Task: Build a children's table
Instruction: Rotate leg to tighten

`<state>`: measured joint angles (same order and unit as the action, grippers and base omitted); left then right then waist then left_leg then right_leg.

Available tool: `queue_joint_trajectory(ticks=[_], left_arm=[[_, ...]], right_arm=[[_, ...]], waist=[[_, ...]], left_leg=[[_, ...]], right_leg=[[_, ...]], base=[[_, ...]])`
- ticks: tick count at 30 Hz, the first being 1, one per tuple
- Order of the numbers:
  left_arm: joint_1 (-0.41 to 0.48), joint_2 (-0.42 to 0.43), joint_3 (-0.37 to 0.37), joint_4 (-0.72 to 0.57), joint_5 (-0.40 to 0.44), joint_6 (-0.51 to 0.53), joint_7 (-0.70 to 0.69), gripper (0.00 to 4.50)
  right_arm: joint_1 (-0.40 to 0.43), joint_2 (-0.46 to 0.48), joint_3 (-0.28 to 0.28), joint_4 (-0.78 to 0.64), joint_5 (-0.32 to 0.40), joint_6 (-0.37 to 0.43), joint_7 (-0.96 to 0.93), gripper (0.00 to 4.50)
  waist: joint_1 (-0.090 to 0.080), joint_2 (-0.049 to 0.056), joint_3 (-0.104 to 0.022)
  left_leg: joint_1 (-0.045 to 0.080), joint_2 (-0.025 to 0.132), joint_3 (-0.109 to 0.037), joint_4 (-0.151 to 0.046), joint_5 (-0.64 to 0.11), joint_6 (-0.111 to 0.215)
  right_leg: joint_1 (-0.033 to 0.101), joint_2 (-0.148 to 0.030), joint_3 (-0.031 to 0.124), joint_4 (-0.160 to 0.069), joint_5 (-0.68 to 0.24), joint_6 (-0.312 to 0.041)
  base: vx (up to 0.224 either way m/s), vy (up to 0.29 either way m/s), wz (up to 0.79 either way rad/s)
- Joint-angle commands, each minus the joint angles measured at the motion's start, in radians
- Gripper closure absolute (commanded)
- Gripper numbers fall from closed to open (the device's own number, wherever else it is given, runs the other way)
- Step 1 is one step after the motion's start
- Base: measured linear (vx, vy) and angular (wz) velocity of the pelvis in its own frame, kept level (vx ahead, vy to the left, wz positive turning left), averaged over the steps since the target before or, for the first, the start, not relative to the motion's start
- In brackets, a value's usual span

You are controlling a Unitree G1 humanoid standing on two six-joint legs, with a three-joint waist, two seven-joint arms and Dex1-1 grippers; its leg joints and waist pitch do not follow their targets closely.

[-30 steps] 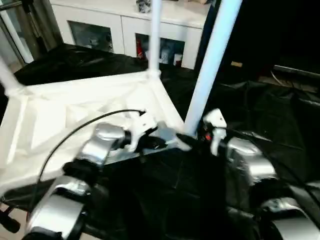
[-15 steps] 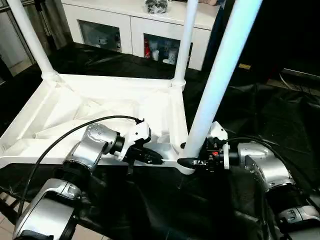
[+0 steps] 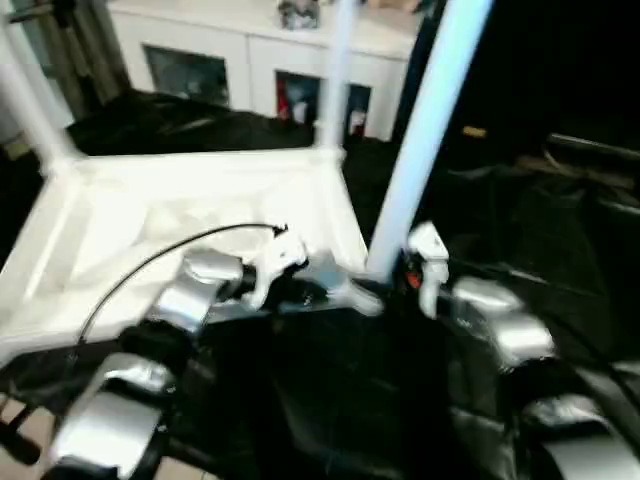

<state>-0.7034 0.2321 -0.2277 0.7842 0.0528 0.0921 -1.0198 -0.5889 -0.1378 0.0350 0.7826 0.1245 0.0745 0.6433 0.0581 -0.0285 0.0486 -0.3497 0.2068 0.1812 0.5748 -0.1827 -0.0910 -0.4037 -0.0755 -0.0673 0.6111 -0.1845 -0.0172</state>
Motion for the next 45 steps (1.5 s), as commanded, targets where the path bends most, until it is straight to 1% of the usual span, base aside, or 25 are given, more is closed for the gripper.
queue_joint_trajectory(ticks=[1,3,5,7,8,12,13,15,16,17,18,19,20,21,23,24,25,28,30,31,32,37,39,42,45], left_arm=[[-0.044,-0.058,0.027,-0.026,-0.029,0.0,0.054,4.5],[-0.057,-0.101,0.034,-0.012,-0.024,0.004,0.129,4.5],[-0.055,-0.121,0.03,-0.016,-0.024,-0.002,0.138,4.5],[-0.048,-0.123,0.02,-0.028,-0.024,-0.007,0.122,4.5],[-0.045,-0.121,0.016,-0.033,-0.024,-0.008,0.115,4.5],[-0.034,-0.111,0.007,-0.045,-0.023,-0.017,0.094,4.5],[-0.025,-0.093,0.003,-0.052,-0.02,-0.028,0.07,4.5],[-0.019,-0.078,0.003,-0.054,-0.019,-0.034,0.052,4.5],[-0.015,-0.07,0.002,-0.059,-0.023,-0.037,0.034,4.5],[-0.008,-0.056,-0.001,-0.067,-0.028,-0.041,0.001,4.5],[-0.008,-0.055,-0.001,-0.067,-0.029,-0.042,-0.001,4.5],[0.0,-0.036,-0.008,-0.078,-0.033,-0.047,-0.045,4.5],[0.004,-0.025,-0.011,-0.084,-0.036,-0.047,-0.07,4.5],[0.007,-0.016,-0.014,-0.088,-0.039,-0.048,-0.089,4.5],[0.015,0.011,-0.022,-0.102,-0.053,-0.051,-0.16,4.5],[0.015,0.011,-0.022,-0.102,-0.053,-0.051,-0.16,4.5],[0.021,0.026,-0.026,-0.112,-0.063,-0.057,-0.204,4.5],[0.029,0.046,-0.031,-0.125,-0.071,-0.055,-0.258,4.5],[0.034,0.061,-0.034,-0.133,-0.073,-0.053,-0.288,4.5],[0.036,0.069,-0.034,-0.137,-0.074,-0.052,-0.304,4.5],[0.038,0.074,-0.036,-0.141,-0.077,-0.05,-0.318,4.5],[0.044,0.094,-0.042,-0.154,-0.086,-0.036,-0.357,4.5],[0.045,0.099,-0.044,-0.155,-0.086,-0.036,-0.366,4.5],[0.045,0.1,-0.043,-0.157,-0.085,-0.035,-0.372,4.5],[0.046,0.101,-0.042,-0.163,-0.087,-0.032,-0.372,4.5]], right_arm=[[0.004,0.029,0.018,0.067,-0.044,0.03,-0.125,1.96],[-0.019,0.081,-0.003,0.106,-0.038,0.009,-0.193,1.96],[-0.019,0.104,0.018,0.108,-0.051,-0.024,-0.179,1.96],[-0.018,0.116,0.022,0.107,-0.045,-0.038,-0.154,1.96],[-0.019,0.12,0.019,0.109,-0.04,-0.042,-0.147,1.26],[-0.02,0.12,0.019,0.102,-0.033,-0.041,-0.119,1.2],[-0.02,0.104,0.032,0.097,-0.042,-0.056,-0.096,1.2],[-0.02,0.088,0.04,0.093,-0.046,-0.072,-0.064,1.2],[-0.018,0.078,0.044,0.087,-0.043,-0.075,-0.034,1.2],[-0.01,0.054,0.059,0.069,-0.042,-0.081,0.026,1.2],[-0.01,0.053,0.06,0.068,-0.042,-0.081,0.029,1.2],[-0.001,0.034,0.073,0.051,-0.039,-0.087,0.088,1.2],[0.009,0.019,0.082,0.033,-0.033,-0.085,0.139,1.2],[0.017,0.006,0.09,0.017,-0.029,-0.081,0.179,1.2],[0.039,-0.038,0.109,-0.034,-0.016,-0.071,0.28,1.2],[0.039,-0.038,0.109,-0.034,-0.016,-0.071,0.28,1.2],[0.051,-0.059,0.117,-0.06,-0.005,-0.058,0.338,1.2],[0.067,-0.09,0.13,-0.089,-0.001,-0.047,0.411,1.2],[0.084,-0.116,0.146,-0.117,0.001,-0.041,0.462,1.2],[0.094,-0.131,0.154,-0.135,0.002,-0.037,0.491,1.2],[0.1,-0.14,0.158,-0.145,0.005,-0.029,0.51,1.2],[0.117,-0.177,0.175,-0.174,0.014,0.017,0.592,1.2],[0.12,-0.185,0.181,-0.184,0.019,0.041,0.615,1.44],[0.121,-0.186,0.18,-0.191,0.023,0.055,0.621,1.55],[0.121,-0.18,0.178,-0.198,0.026,0.064,0.617,1.81]], waist=[[0.003,0.001,-0.056],[0.002,0.003,-0.058],[0.005,0.002,-0.061],[0.006,0.002,-0.061],[0.006,0.001,-0.061],[0.005,0.004,-0.059],[0.005,0.002,-0.059],[0.006,0.004,-0.058],[0.005,0.001,-0.059],[0.005,0.001,-0.059],[0.005,0.001,-0.059],[0.004,0.001,-0.06],[0.006,0.0,-0.062],[0.007,0.001,-0.062],[0.008,-0.001,-0.061],[0.011,0.0,-0.061],[0.013,0.001,-0.059],[0.019,0.002,-0.058],[0.026,0.002,-0.058],[0.033,0.001,-0.058],[0.036,0.001,-0.059],[0.039,0.001,-0.058],[0.041,0.0,-0.058],[0.044,0.0,-0.059],[0.045,0.0,-0.06]], left_leg=[[0.004,0.023,-0.01,-0.069,-0.238,-0.004],[0.003,0.023,-0.007,-0.067,-0.224,0.01],[0.0,0.021,-0.006,-0.065,-0.202,0.02],[-0.004,0.021,-0.005,-0.064,-0.18,0.039],[-0.003,0.022,-0.004,-0.063,-0.177,0.045],[-0.001,0.023,-0.004,-0.065,-0.199,0.048],[0.0,0.023,-0.004,-0.065,-0.208,0.046],[-0.001,0.024,-0.005,-0.066,-0.214,0.045],[-0.002,0.023,-0.004,-0.065,-0.21,0.046],[-0.003,0.023,-0.005,-0.065,-0.207,0.048],[-0.005,0.024,-0.005,-0.065,-0.199,0.056],[-0.004,0.024,-0.005,-0.064,-0.188,0.061],[-0.005,0.024,-0.004,-0.061,-0.172,0.071],[-0.005,0.025,-0.003,-0.061,-0.169,0.075],[-0.004,0.026,-0.002,-0.06,-0.167,0.085],[-0.004,0.026,-0.002,-0.06,-0.166,0.087],[-0.003,0.028,-0.001,-0.061,-0.166,0.088],[-0.001,0.031,0.0,-0.061,-0.185,0.081],[0.0,0.032,0.0,-0.062,-0.19,0.074],[0.002,0.032,0.0,-0.062,-0.187,0.072],[0.001,0.033,0.0,-0.062,-0.183,0.071],[0.001,0.032,0.0,-0.062,-0.188,0.066],[0.0,0.031,0.0,-0.062,-0.182,0.066],[0.0,0.031,0.0,-0.061,-0.178,0.063],[0.001,0.031,-0.001,-0.062,-0.178,0.057]], right_leg=[[0.045,-0.067,0.046,-0.089,-0.333,-0.18],[0.044,-0.066,0.048,-0.086,-0.281,-0.191],[0.049,-0.066,0.047,-0.082,-0.241,-0.194],[0.052,-0.064,0.047,-0.076,-0.182,-0.208],[0.053,-0.064,0.047,-0.075,-0.169,-0.214],[0.052,-0.066,0.047,-0.078,-0.193,-0.218],[0.051,-0.066,0.047,-0.08,-0.209,-0.215],[0.051,-0.067,0.047,-0.081,-0.222,-0.211],[0.052,-0.066,0.047,-0.08,-0.214,-0.211],[0.054,-0.067,0.047,-0.078,-0.208,-0.213],[0.056,-0.067,0.047,-0.077,-0.194,-0.215],[0.055,-0.067,0.048,-0.075,-0.174,-0.223],[0.057,-0.066,0.048,-0.072,-0.144,-0.23],[0.056,-0.067,0.048,-0.071,-0.13,-0.235],[0.057,-0.065,0.047,-0.068,-0.116,-0.247],[0.058,-0.064,0.046,-0.068,-0.117,-0.247],[0.057,-0.064,0.046,-0.068,-0.117,-0.249],[0.053,-0.065,0.045,-0.07,-0.147,-0.251],[0.053,-0.066,0.046,-0.07,-0.165,-0.244],[0.054,-0.066,0.046,-0.071,-0.167,-0.238],[0.053,-0.066,0.047,-0.069,-0.155,-0.239],[0.052,-0.066,0.046,-0.07,-0.168,-0.238],[0.053,-0.065,0.046,-0.07,-0.164,-0.235],[0.052,-0.067,0.046,-0.07,-0.17,-0.233],[0.052,-0.067,0.045,-0.07,-0.175,-0.231]], base=[[0.0,0.0,0.0],[0.0,0.0,0.0],[0.0,0.0,0.0],[0.0,0.0,0.0],[0.0,0.0,0.0],[0.0,0.0,0.0],[0.0,0.0,0.0],[0.0,0.0,0.0],[0.0,0.0,0.0],[0.0,0.0,0.0],[0.0,0.0,0.0],[0.0,0.0,0.0],[0.0,0.0,0.0],[0.0,0.0,0.0],[0.0,0.0,0.0],[0.0,0.0,0.0],[0.0,0.0,0.0],[0.0,0.0,0.0],[0.0,0.0,0.0],[0.0,0.0,0.0],[0.0,0.0,0.0],[0.0,0.0,0.0],[0.0,0.0,0.0],[0.0,0.0,0.0],[0.0,0.0,0.0]])
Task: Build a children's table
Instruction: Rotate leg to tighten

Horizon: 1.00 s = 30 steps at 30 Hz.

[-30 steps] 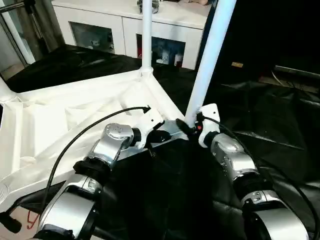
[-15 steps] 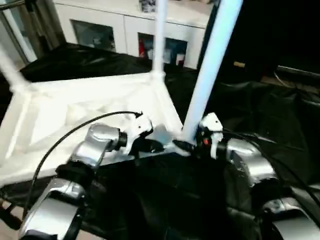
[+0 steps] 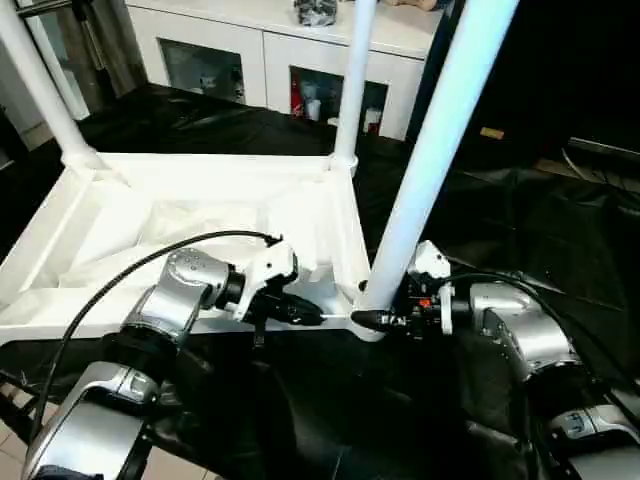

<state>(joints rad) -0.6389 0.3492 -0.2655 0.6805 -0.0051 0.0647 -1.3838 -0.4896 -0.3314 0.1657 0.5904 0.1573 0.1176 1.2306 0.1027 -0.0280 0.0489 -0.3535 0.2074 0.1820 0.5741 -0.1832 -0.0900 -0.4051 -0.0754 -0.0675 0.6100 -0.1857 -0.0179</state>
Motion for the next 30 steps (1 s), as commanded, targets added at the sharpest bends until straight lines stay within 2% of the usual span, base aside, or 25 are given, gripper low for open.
queue_joint_trajectory(ticks=[1,7,9,11,12,14,18,20,21,23,24,27,28,30], left_arm=[[-0.018,-0.017,-0.005,-0.061,-0.03,-0.003,-0.006,4.5],[-0.026,-0.035,0.006,-0.046,-0.02,0.001,0.047,4.5],[-0.041,-0.059,0.019,-0.024,-0.008,0.003,0.116,4.5],[-0.063,-0.092,0.031,0.002,0.011,0.015,0.209,4.5],[-0.073,-0.112,0.038,0.01,0.014,0.026,0.25,4.5],[-0.087,-0.143,0.046,0.021,0.018,0.045,0.309,4.5],[-0.116,-0.218,0.053,0.05,0.033,0.066,0.447,4.5],[-0.12,-0.24,0.043,0.057,0.046,0.061,0.484,4.5],[-0.12,-0.243,0.034,0.058,0.055,0.055,0.491,4.5],[-0.118,-0.246,0.017,0.063,0.077,0.044,0.493,4.5],[-0.117,-0.248,0.014,0.066,0.08,0.04,0.49,4.5],[-0.111,-0.242,0.009,0.061,0.077,0.039,0.47,4.5],[-0.108,-0.235,0.007,0.06,0.077,0.037,0.464,4.5],[-0.106,-0.228,0.006,0.06,0.076,0.031,0.455,4.5]], right_arm=[[0.021,0.019,0.047,-0.005,-0.008,0.022,0.023,1.82],[0.017,0.038,0.029,0.016,-0.018,0.023,-0.04,1.89],[0.006,0.056,0.012,0.053,-0.037,0.014,-0.125,1.89],[-0.017,0.092,-0.02,0.111,-0.061,-0.006,-0.271,1.89],[-0.028,0.115,-0.038,0.137,-0.065,-0.009,-0.341,1.9],[-0.045,0.151,-0.066,0.172,-0.065,-0.012,-0.443,1.9],[-0.088,0.231,-0.106,0.246,-0.069,-0.004,-0.658,1.9],[-0.103,0.269,-0.103,0.264,-0.079,-0.014,-0.713,1.9],[-0.107,0.283,-0.1,0.267,-0.083,-0.021,-0.724,1.9],[-0.112,0.304,-0.086,0.265,-0.092,-0.048,-0.715,1.9],[-0.113,0.311,-0.084,0.264,-0.088,-0.053,-0.695,1.34],[-0.114,0.317,-0.086,0.256,-0.072,-0.051,-0.648,1.34],[-0.115,0.31,-0.086,0.251,-0.068,-0.048,-0.631,1.01],[-0.114,0.298,-0.083,0.246,-0.068,-0.051,-0.617,0.93]], waist=[[0.001,0.0,-0.06],[0.0,-0.001,-0.059],[-0.003,-0.001,-0.058],[-0.012,0.0,-0.052],[-0.012,0.0,-0.053],[-0.018,-0.002,-0.055],[-0.025,-0.001,-0.056],[-0.023,0.002,-0.06],[-0.024,0.001,-0.059],[-0.024,0.001,-0.063],[-0.024,0.003,-0.063],[-0.024,0.002,-0.062],[-0.025,0.001,-0.061],[-0.025,0.002,-0.061]], left_leg=[[0.004,0.03,-0.002,-0.061,-0.176,0.056],[0.005,0.03,-0.002,-0.062,-0.181,0.049],[0.005,0.029,-0.002,-0.062,-0.191,0.042],[0.008,0.025,-0.004,-0.066,-0.232,0.021],[0.012,0.026,-0.007,-0.067,-0.243,0.014],[0.01,0.025,-0.009,-0.068,-0.245,0.006],[0.008,0.022,-0.006,-0.066,-0.219,0.009],[0.009,0.022,-0.006,-0.065,-0.199,0.012],[0.007,0.022,-0.005,-0.064,-0.195,0.017],[0.002,0.022,-0.005,-0.063,-0.165,0.03],[0.003,0.022,-0.004,-0.062,-0.16,0.036],[0.003,0.022,-0.003,-0.062,-0.167,0.041],[0.004,0.021,-0.003,-0.063,-0.179,0.042],[0.005,0.022,-0.004,-0.063,-0.191,0.042]], right_leg=[[0.054,-0.067,0.045,-0.069,-0.171,-0.229],[0.053,-0.067,0.046,-0.07,-0.185,-0.225],[0.051,-0.068,0.047,-0.073,-0.211,-0.217],[0.046,-0.069,0.047,-0.084,-0.3,-0.198],[0.046,-0.071,0.045,-0.088,-0.33,-0.19],[0.047,-0.072,0.046,-0.092,-0.366,-0.168],[0.045,-0.067,0.048,-0.087,-0.3,-0.18],[0.048,-0.068,0.047,-0.084,-0.265,-0.185],[0.048,-0.067,0.048,-0.083,-0.251,-0.186],[0.053,-0.065,0.048,-0.074,-0.178,-0.197],[0.053,-0.064,0.048,-0.072,-0.152,-0.205],[0.053,-0.063,0.047,-0.072,-0.148,-0.213],[0.055,-0.065,0.048,-0.074,-0.166,-0.212],[0.054,-0.066,0.048,-0.076,-0.189,-0.208]], base=[[0.0,0.0,0.0],[0.0,0.0,0.0],[0.0,0.0,0.0],[0.0,0.0,0.0],[0.0,0.0,0.0],[0.0,0.0,0.0],[0.0,0.0,0.0],[0.0,0.0,0.0],[0.0,0.0,0.0],[0.0,0.0,0.0],[0.0,0.0,0.0],[0.0,0.0,0.0],[0.0,0.0,0.0],[0.0,0.0,0.0]])
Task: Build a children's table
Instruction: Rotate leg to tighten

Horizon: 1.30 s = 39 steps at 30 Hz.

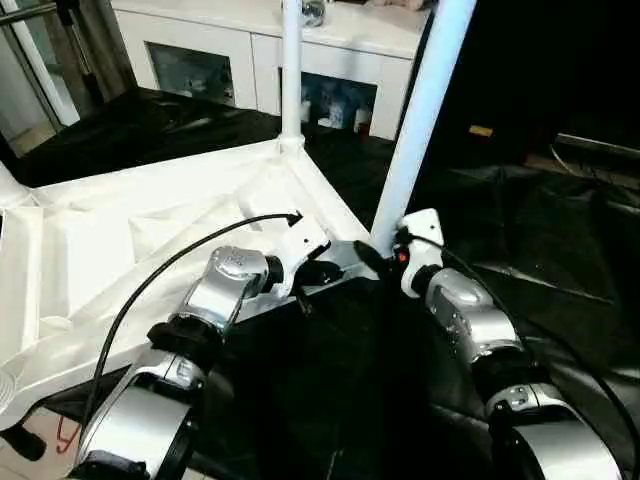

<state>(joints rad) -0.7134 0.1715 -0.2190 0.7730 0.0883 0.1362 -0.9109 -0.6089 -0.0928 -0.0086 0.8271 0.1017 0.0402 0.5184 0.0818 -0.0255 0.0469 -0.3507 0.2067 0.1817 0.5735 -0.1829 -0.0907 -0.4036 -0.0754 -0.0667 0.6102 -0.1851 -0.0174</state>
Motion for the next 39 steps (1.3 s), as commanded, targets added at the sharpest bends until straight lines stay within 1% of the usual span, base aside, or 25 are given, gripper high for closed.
queue_joint_trajectory(ticks=[1,2,3,5,6,7,9,12,13,14,18,19,20,21,23,24,26,28,29,32,33,34,35,36,39], left_arm=[[-0.031,-0.037,-0.038,-0.025,-0.017,-0.057,-0.037,4.5],[-0.031,-0.036,-0.038,-0.025,-0.017,-0.058,-0.038,4.5],[-0.028,-0.027,-0.04,-0.027,-0.02,-0.07,-0.063,4.5],[-0.017,-0.007,-0.047,-0.037,-0.028,-0.1,-0.12,4.5],[-0.017,-0.007,-0.047,-0.037,-0.028,-0.1,-0.12,4.5],[-0.004,0.011,-0.05,-0.049,-0.04,-0.115,-0.176,4.5],[0.01,0.03,-0.057,-0.064,-0.053,-0.141,-0.238,4.5],[0.023,0.048,-0.064,-0.083,-0.068,-0.153,-0.296,4.5],[0.023,0.049,-0.065,-0.084,-0.069,-0.153,-0.299,4.5],[0.034,0.068,-0.068,-0.101,-0.083,-0.147,-0.344,4.5],[0.038,0.083,-0.066,-0.102,-0.088,-0.151,-0.369,4.5],[0.035,0.09,-0.06,-0.09,-0.087,-0.16,-0.378,4.5],[0.032,0.093,-0.057,-0.081,-0.087,-0.164,-0.383,4.5],[0.03,0.1,-0.057,-0.074,-0.086,-0.167,-0.395,4.5],[0.03,0.11,-0.055,-0.07,-0.09,-0.165,-0.418,4.5],[0.031,0.114,-0.054,-0.074,-0.094,-0.161,-0.43,4.5],[0.035,0.119,-0.053,-0.081,-0.099,-0.154,-0.443,4.5],[0.039,0.127,-0.057,-0.088,-0.102,-0.145,-0.457,4.5],[0.042,0.13,-0.059,-0.092,-0.103,-0.141,-0.464,4.5],[0.044,0.126,-0.056,-0.09,-0.101,-0.143,-0.461,4.5],[0.046,0.125,-0.054,-0.091,-0.101,-0.142,-0.457,4.5],[0.048,0.124,-0.052,-0.092,-0.1,-0.141,-0.457,4.5],[0.042,0.108,-0.041,-0.085,-0.099,-0.13,-0.421,4.5],[0.042,0.108,-0.041,-0.085,-0.099,-0.13,-0.421,4.5],[0.026,0.082,-0.026,-0.064,-0.09,-0.131,-0.345,4.5]], right_arm=[[0.007,0.024,0.103,0.007,-0.019,0.009,0.116,0.81],[0.007,0.023,0.103,0.007,-0.019,0.008,0.117,0.81],[0.013,0.002,0.108,0.0,-0.018,-0.001,0.147,0.81],[0.027,-0.038,0.115,-0.017,-0.014,-0.026,0.217,0.81],[0.027,-0.038,0.115,-0.017,-0.014,-0.026,0.217,0.81],[0.041,-0.071,0.122,-0.039,-0.007,-0.049,0.29,0.81],[0.053,-0.099,0.129,-0.057,-0.007,-0.058,0.357,0.81],[0.064,-0.125,0.135,-0.076,-0.002,-0.054,0.427,0.81],[0.065,-0.127,0.136,-0.077,-0.001,-0.053,0.432,0.81],[0.085,-0.162,0.154,-0.118,0.015,-0.041,0.523,0.81],[0.107,-0.195,0.177,-0.154,0.022,-0.039,0.603,0.81],[0.115,-0.212,0.192,-0.16,0.019,-0.042,0.646,0.81],[0.117,-0.223,0.202,-0.162,0.018,-0.038,0.673,0.81],[0.118,-0.235,0.21,-0.167,0.018,-0.027,0.705,0.81],[0.118,-0.247,0.213,-0.177,0.026,-0.008,0.745,1.07],[0.119,-0.25,0.211,-0.184,0.032,0.0,0.759,1.16],[0.12,-0.25,0.208,-0.193,0.042,0.016,0.772,1.27],[0.125,-0.251,0.211,-0.205,0.049,0.027,0.78,1.51],[0.132,-0.251,0.216,-0.218,0.051,0.034,0.784,1.51],[0.139,-0.244,0.218,-0.225,0.052,0.04,0.782,1.78],[0.141,-0.241,0.218,-0.227,0.052,0.041,0.779,1.83],[0.144,-0.24,0.217,-0.231,0.052,0.044,0.78,1.87],[0.143,-0.223,0.207,-0.217,0.041,0.041,0.739,1.87],[0.143,-0.223,0.207,-0.217,0.041,0.041,0.739,1.9],[0.131,-0.189,0.187,-0.172,0.014,0.017,0.62,1.93]], waist=[[-0.004,-0.002,-0.059],[-0.003,-0.001,-0.06],[-0.005,-0.003,-0.059],[-0.003,-0.003,-0.062],[-0.002,-0.003,-0.062],[-0.002,-0.002,-0.062],[0.0,-0.003,-0.062],[0.005,-0.003,-0.06],[0.006,-0.003,-0.059],[0.007,-0.003,-0.059],[0.011,-0.003,-0.057],[0.012,-0.006,-0.057],[0.012,-0.001,-0.057],[0.012,-0.002,-0.057],[0.013,-0.005,-0.057],[0.012,-0.005,-0.057],[0.013,-0.005,-0.059],[0.015,-0.006,-0.06],[0.014,-0.006,-0.06],[0.014,-0.006,-0.06],[0.014,-0.009,-0.06],[0.015,-0.007,-0.06],[0.015,-0.008,-0.059],[0.015,-0.008,-0.059],[0.013,-0.008,-0.055]], left_leg=[[0.002,0.024,-0.004,-0.063,-0.192,0.043],[0.002,0.024,-0.003,-0.062,-0.185,0.045],[0.001,0.024,-0.003,-0.062,-0.181,0.047],[0.001,0.024,-0.003,-0.059,-0.167,0.056],[0.0,0.024,-0.003,-0.058,-0.161,0.06],[0.0,0.024,-0.002,-0.057,-0.151,0.068],[-0.001,0.025,-0.001,-0.055,-0.139,0.086],[0.002,0.03,0.002,-0.055,-0.157,0.087],[0.0,0.031,0.0,-0.057,-0.164,0.083],[0.001,0.031,0.001,-0.057,-0.173,0.079],[0.002,0.032,0.001,-0.058,-0.184,0.081],[0.002,0.031,0.0,-0.058,-0.191,0.073],[0.003,0.031,0.001,-0.058,-0.198,0.069],[0.003,0.031,0.001,-0.058,-0.198,0.068],[0.001,0.03,0.0,-0.058,-0.193,0.069],[-0.001,0.03,0.0,-0.058,-0.19,0.07],[0.001,0.031,0.0,-0.057,-0.177,0.074],[0.0,0.032,-0.001,-0.057,-0.166,0.076],[-0.001,0.032,-0.001,-0.056,-0.16,0.076],[0.0,0.032,0.0,-0.055,-0.158,0.079],[0.0,0.032,0.0,-0.055,-0.159,0.078],[0.0,0.032,0.0,-0.056,-0.16,0.077],[0.0,0.032,0.0,-0.056,-0.162,0.075],[-0.001,0.031,0.0,-0.056,-0.164,0.073],[0.003,0.03,-0.001,-0.059,-0.196,0.056]], right_leg=[[0.053,-0.066,0.047,-0.077,-0.19,-0.207],[0.053,-0.065,0.047,-0.075,-0.178,-0.209],[0.053,-0.065,0.048,-0.075,-0.172,-0.21],[0.055,-0.065,0.047,-0.071,-0.141,-0.219],[0.056,-0.065,0.047,-0.07,-0.127,-0.221],[0.057,-0.064,0.048,-0.067,-0.099,-0.229],[0.058,-0.064,0.047,-0.063,-0.065,-0.248],[0.055,-0.064,0.046,-0.065,-0.089,-0.253],[0.057,-0.065,0.046,-0.065,-0.109,-0.248],[0.056,-0.065,0.045,-0.066,-0.127,-0.246],[0.053,-0.064,0.045,-0.069,-0.145,-0.242],[0.054,-0.066,0.045,-0.072,-0.174,-0.234],[0.052,-0.065,0.045,-0.074,-0.185,-0.232],[0.052,-0.065,0.046,-0.074,-0.186,-0.231],[0.055,-0.064,0.045,-0.074,-0.189,-0.228],[0.055,-0.064,0.045,-0.072,-0.188,-0.228],[0.053,-0.064,0.045,-0.07,-0.172,-0.232],[0.054,-0.066,0.044,-0.067,-0.154,-0.237],[0.055,-0.065,0.044,-0.065,-0.145,-0.24],[0.053,-0.065,0.044,-0.065,-0.135,-0.245],[0.053,-0.065,0.044,-0.066,-0.14,-0.244],[0.053,-0.066,0.044,-0.066,-0.146,-0.243],[0.053,-0.066,0.044,-0.066,-0.153,-0.24],[0.053,-0.067,0.044,-0.067,-0.159,-0.237],[0.05,-0.069,0.045,-0.077,-0.232,-0.219]], base=[[0.0,0.0,0.0],[0.0,0.0,0.0],[0.0,0.0,0.0],[0.0,0.0,0.0],[0.0,0.0,0.0],[0.0,0.0,0.0],[0.0,0.0,0.0],[0.0,0.0,0.0],[0.0,0.0,0.0],[0.0,0.0,0.0],[0.0,0.0,0.0],[0.0,0.0,0.0],[0.0,0.0,0.0],[0.0,0.0,0.0],[0.0,0.0,0.0],[0.0,0.0,0.0],[0.0,0.0,0.0],[0.0,0.0,0.0],[0.0,0.0,0.0],[0.0,0.0,0.0],[0.0,0.0,0.0],[0.0,0.0,0.0],[0.0,0.0,0.0],[0.0,0.0,0.0],[0.0,0.0,0.0]])
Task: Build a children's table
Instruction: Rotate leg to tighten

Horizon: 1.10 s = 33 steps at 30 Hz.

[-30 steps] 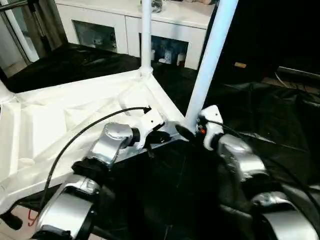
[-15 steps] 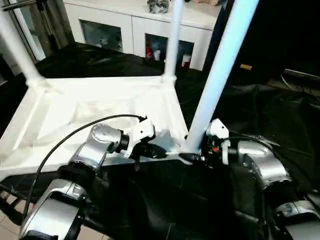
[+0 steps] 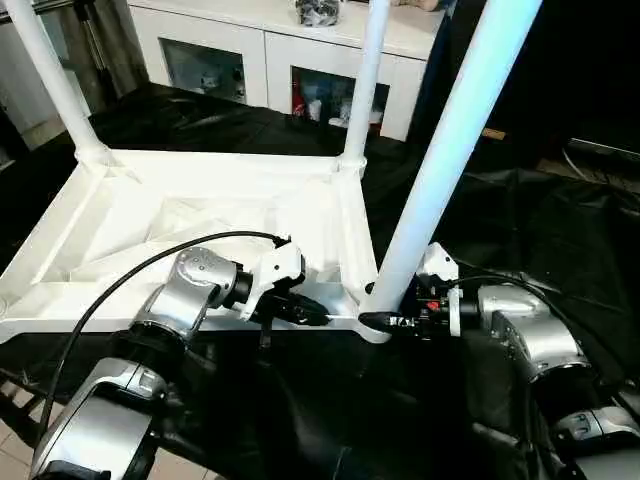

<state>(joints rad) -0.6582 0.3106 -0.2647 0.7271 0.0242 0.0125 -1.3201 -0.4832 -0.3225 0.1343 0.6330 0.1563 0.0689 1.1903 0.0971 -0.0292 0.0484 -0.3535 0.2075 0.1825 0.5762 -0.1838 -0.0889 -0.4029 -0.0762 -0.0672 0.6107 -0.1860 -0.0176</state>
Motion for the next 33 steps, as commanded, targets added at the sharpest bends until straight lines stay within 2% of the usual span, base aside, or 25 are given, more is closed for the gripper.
queue_joint_trajectory(ticks=[1,2,4,5,6,7,10,12,14,15,18,22,25,26,29,31,33], left_arm=[[-0.036,-0.067,0.024,-0.009,-0.022,-0.004,0.095,4.5],[-0.044,-0.079,0.027,0.001,-0.016,-0.001,0.131,4.5],[-0.053,-0.098,0.027,0.012,-0.003,0.008,0.179,4.5],[-0.068,-0.133,0.026,0.031,0.021,0.038,0.266,4.5],[-0.07,-0.138,0.026,0.033,0.024,0.042,0.278,4.5],[-0.078,-0.161,0.024,0.045,0.038,0.055,0.33,4.5],[-0.087,-0.201,0.026,0.054,0.046,0.073,0.397,4.5],[-0.089,-0.218,0.021,0.052,0.05,0.07,0.405,4.5],[-0.088,-0.222,0.016,0.047,0.05,0.062,0.396,4.5],[-0.088,-0.222,0.014,0.047,0.048,0.059,0.391,4.5],[-0.086,-0.212,0.01,0.044,0.047,0.045,0.366,4.5],[-0.08,-0.181,0.008,0.038,0.042,0.031,0.323,4.5],[-0.075,-0.166,0.005,0.034,0.04,0.02,0.297,4.5],[-0.069,-0.143,0.005,0.026,0.033,0.004,0.255,4.5],[-0.063,-0.125,0.004,0.017,0.025,0.001,0.216,4.5],[-0.059,-0.109,0.003,0.011,0.019,-0.002,0.181,4.5],[-0.045,-0.084,-0.004,-0.01,0.002,-0.008,0.101,4.5]], right_arm=[[-0.006,0.055,0.037,0.049,-0.056,-0.017,-0.118,1.93],[-0.018,0.072,0.029,0.08,-0.075,-0.026,-0.197,1.94],[-0.035,0.098,0.014,0.123,-0.098,-0.031,-0.313,1.94],[-0.052,0.144,-0.019,0.163,-0.101,-0.034,-0.449,1.94],[-0.054,0.15,-0.022,0.166,-0.101,-0.035,-0.463,1.97],[-0.061,0.177,-0.033,0.181,-0.106,-0.038,-0.533,1.97],[-0.071,0.226,-0.047,0.192,-0.107,-0.009,-0.618,2.08],[-0.077,0.254,-0.049,0.198,-0.102,-0.021,-0.637,2.08],[-0.079,0.266,-0.043,0.199,-0.094,-0.031,-0.614,2.08],[-0.082,0.271,-0.044,0.205,-0.095,-0.038,-0.617,1.88],[-0.087,0.275,-0.054,0.202,-0.074,-0.038,-0.586,1.63],[-0.088,0.247,-0.047,0.18,-0.074,-0.048,-0.532,1.28],[-0.083,0.229,-0.04,0.164,-0.068,-0.043,-0.479,1.28],[-0.062,0.193,-0.015,0.126,-0.058,-0.045,-0.375,1.28],[-0.045,0.163,0.006,0.093,-0.049,-0.043,-0.294,1.28],[-0.028,0.132,0.025,0.059,-0.037,-0.04,-0.213,1.28],[-0.003,0.083,0.054,0.01,-0.025,-0.028,-0.103,1.28]], waist=[[-0.004,-0.005,-0.055],[-0.012,-0.005,-0.053],[-0.016,-0.004,-0.051],[-0.022,-0.004,-0.051],[-0.025,-0.004,-0.051],[-0.027,-0.006,-0.053],[-0.029,-0.006,-0.056],[-0.03,-0.006,-0.057],[-0.031,-0.005,-0.058],[-0.031,-0.005,-0.058],[-0.034,-0.002,-0.055],[-0.035,-0.002,-0.056],[-0.037,-0.002,-0.059],[-0.036,-0.004,-0.061],[-0.033,-0.003,-0.063],[-0.033,-0.005,-0.063],[-0.025,-0.004,-0.06]], left_leg=[[0.007,0.029,-0.001,-0.063,-0.208,0.05],[0.008,0.026,-0.006,-0.066,-0.236,0.03],[0.011,0.025,-0.008,-0.069,-0.256,0.013],[0.01,0.026,-0.01,-0.072,-0.257,0.001],[0.009,0.026,-0.011,-0.072,-0.257,-0.003],[0.012,0.025,-0.009,-0.07,-0.258,-0.001],[0.006,0.021,-0.007,-0.067,-0.225,0.018],[0.004,0.02,-0.007,-0.066,-0.214,0.029],[0.003,0.021,-0.005,-0.065,-0.205,0.043],[0.002,0.02,-0.006,-0.065,-0.203,0.045],[0.005,0.022,-0.007,-0.068,-0.236,0.045],[0.004,0.023,-0.008,-0.068,-0.239,0.045],[0.001,0.024,-0.007,-0.067,-0.202,0.052],[0.001,0.023,-0.006,-0.064,-0.189,0.061],[-0.001,0.025,-0.004,-0.06,-0.149,0.093],[0.0,0.025,-0.003,-0.058,-0.145,0.104],[0.002,0.027,-0.002,-0.058,-0.154,0.107]], right_leg=[[0.046,-0.069,0.045,-0.081,-0.257,-0.213],[0.045,-0.071,0.045,-0.088,-0.333,-0.192],[0.041,-0.07,0.045,-0.096,-0.396,-0.163],[0.041,-0.07,0.045,-0.095,-0.401,-0.159],[0.04,-0.07,0.045,-0.096,-0.406,-0.155],[0.04,-0.069,0.046,-0.097,-0.403,-0.151],[0.043,-0.066,0.048,-0.091,-0.334,-0.16],[0.045,-0.066,0.047,-0.09,-0.312,-0.166],[0.047,-0.065,0.047,-0.087,-0.275,-0.179],[0.048,-0.065,0.046,-0.087,-0.271,-0.179],[0.045,-0.066,0.046,-0.092,-0.307,-0.177],[0.046,-0.066,0.046,-0.092,-0.311,-0.175],[0.049,-0.065,0.047,-0.082,-0.231,-0.195],[0.053,-0.064,0.047,-0.078,-0.193,-0.208],[0.056,-0.063,0.047,-0.067,-0.089,-0.24],[0.057,-0.064,0.046,-0.065,-0.074,-0.253],[0.059,-0.064,0.045,-0.069,-0.102,-0.252]], base=[[0.0,0.0,0.0],[0.0,0.0,0.0],[0.0,0.0,0.0],[0.0,0.0,0.0],[0.0,0.0,0.0],[0.0,0.0,0.0],[0.0,0.0,0.0],[0.0,0.0,0.0],[0.0,0.0,0.0],[0.0,0.0,0.0],[0.0,0.0,0.0],[0.0,0.0,0.0],[0.0,0.0,0.0],[0.0,0.0,0.0],[0.0,0.0,0.0],[0.0,0.0,0.0],[0.0,0.0,0.0]])
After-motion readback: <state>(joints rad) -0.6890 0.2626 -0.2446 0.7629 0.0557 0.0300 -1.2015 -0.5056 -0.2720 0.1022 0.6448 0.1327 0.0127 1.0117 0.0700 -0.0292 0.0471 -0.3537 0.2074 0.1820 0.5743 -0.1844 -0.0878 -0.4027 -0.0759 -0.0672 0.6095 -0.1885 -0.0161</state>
